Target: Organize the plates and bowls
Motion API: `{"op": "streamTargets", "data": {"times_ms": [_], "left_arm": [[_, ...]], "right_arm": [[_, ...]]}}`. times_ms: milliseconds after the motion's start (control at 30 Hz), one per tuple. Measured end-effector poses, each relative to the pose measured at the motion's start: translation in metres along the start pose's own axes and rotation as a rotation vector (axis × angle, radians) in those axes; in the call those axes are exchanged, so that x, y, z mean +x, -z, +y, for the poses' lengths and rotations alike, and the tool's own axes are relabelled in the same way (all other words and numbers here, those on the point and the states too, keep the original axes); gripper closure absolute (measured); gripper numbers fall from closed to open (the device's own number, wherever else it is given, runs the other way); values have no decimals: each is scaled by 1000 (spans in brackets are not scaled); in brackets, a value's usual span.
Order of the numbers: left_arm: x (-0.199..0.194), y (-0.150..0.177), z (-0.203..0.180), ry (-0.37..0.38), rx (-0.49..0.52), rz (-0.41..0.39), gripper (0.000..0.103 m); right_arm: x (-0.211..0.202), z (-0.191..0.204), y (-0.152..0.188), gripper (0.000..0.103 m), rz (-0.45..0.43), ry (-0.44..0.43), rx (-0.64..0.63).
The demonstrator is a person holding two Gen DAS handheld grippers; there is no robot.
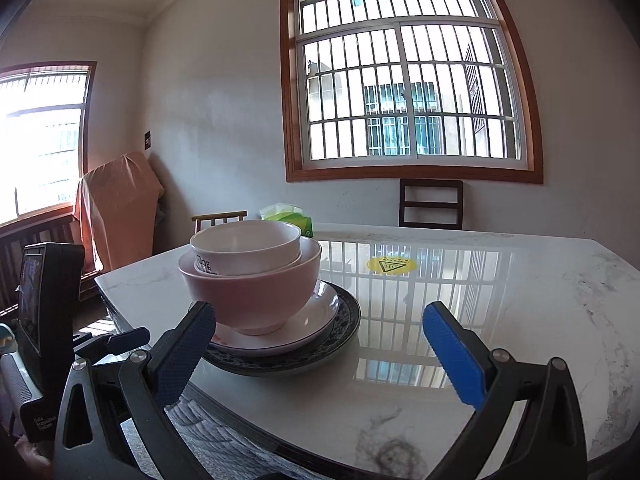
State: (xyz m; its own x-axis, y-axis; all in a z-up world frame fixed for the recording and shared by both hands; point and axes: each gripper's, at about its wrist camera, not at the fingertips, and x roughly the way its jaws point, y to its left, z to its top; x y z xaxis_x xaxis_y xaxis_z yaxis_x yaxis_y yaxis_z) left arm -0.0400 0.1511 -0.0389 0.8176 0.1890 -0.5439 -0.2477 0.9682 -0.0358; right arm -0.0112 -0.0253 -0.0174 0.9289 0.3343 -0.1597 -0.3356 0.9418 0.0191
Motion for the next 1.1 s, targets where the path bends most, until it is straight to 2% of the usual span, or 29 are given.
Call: {"op": "streamTargets", "data": {"times_ms": [267, 333, 400, 433, 600, 733, 1100], "left_arm": [[-8, 5, -8, -39, 60, -77, 52], [-11, 5, -11, -29, 71, -89, 52], [-13, 5, -12, -24, 80, -92, 43], [-13, 4, -11, -24, 80, -94, 34], [-24, 2, -9, -24, 74, -142, 33], [-29, 1, -8, 1, 76, -151, 25], [-33, 3, -11, 13, 88, -144, 24]], "right_arm": [[-4, 1, 5, 0, -4, 9, -10], [-6, 2, 5, 0, -11, 14, -18], [-8, 3, 6, 0, -18, 18, -24], [-9, 3, 5, 0, -21, 19, -23], [-10, -3, 4, 0, -23, 20, 4], [-10, -4, 6, 0, -14, 18, 6], [-13, -2, 5, 0, -18, 8, -3]]}}
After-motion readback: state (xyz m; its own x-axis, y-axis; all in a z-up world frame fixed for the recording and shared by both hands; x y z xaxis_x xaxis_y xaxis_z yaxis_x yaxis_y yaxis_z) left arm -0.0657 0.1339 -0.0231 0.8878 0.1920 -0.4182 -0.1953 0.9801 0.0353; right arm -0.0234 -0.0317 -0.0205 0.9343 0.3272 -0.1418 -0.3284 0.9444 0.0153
